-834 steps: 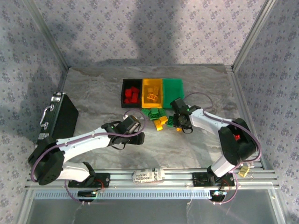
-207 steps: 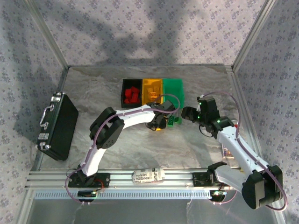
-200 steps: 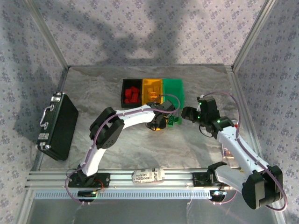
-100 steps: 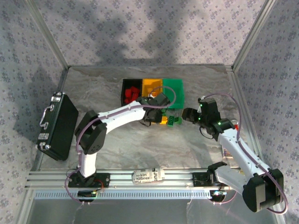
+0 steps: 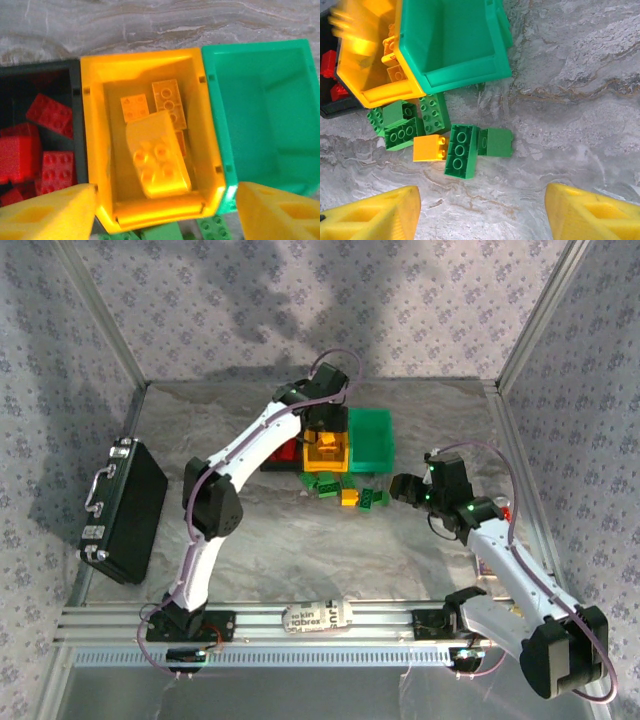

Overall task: Sort the legos into containers by color
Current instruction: Place the lego in the container, then pick up the lego from the center of the table.

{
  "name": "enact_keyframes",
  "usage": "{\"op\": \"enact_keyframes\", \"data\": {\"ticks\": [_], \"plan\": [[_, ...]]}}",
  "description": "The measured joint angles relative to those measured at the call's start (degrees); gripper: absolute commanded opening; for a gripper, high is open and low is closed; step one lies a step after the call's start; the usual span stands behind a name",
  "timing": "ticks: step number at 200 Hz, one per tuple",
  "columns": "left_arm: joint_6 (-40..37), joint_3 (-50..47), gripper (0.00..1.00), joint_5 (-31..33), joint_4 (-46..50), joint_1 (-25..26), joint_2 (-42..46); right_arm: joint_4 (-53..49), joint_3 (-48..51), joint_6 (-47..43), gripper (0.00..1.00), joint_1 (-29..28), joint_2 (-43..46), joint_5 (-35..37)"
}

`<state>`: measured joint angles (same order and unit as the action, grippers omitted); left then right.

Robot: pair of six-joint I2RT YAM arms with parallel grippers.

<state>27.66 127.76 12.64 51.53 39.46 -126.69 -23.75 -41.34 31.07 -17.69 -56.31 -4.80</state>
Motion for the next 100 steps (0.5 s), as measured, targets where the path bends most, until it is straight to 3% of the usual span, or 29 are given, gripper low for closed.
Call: {"op": "enact_keyframes", "data": {"ticks": [30,76,100], "plan": [[-1.2,-1.8,0.8,0.7,1.4,1.5,-0.3,-0.4,1.4,0.0,0.68,0.1,3.0,0.0],[-0.4,-19.2,0.78,0.1,-0.6,9.2,6.3,-1.2,3.8,0.0,0.68,1.0,4.6,0.0],[0.9,-23.7,0.78,-0.7,-0.7,12.1,7.2,-1.3,4.6,0.0,0.68,1.1,4.6,-0.3]]}}
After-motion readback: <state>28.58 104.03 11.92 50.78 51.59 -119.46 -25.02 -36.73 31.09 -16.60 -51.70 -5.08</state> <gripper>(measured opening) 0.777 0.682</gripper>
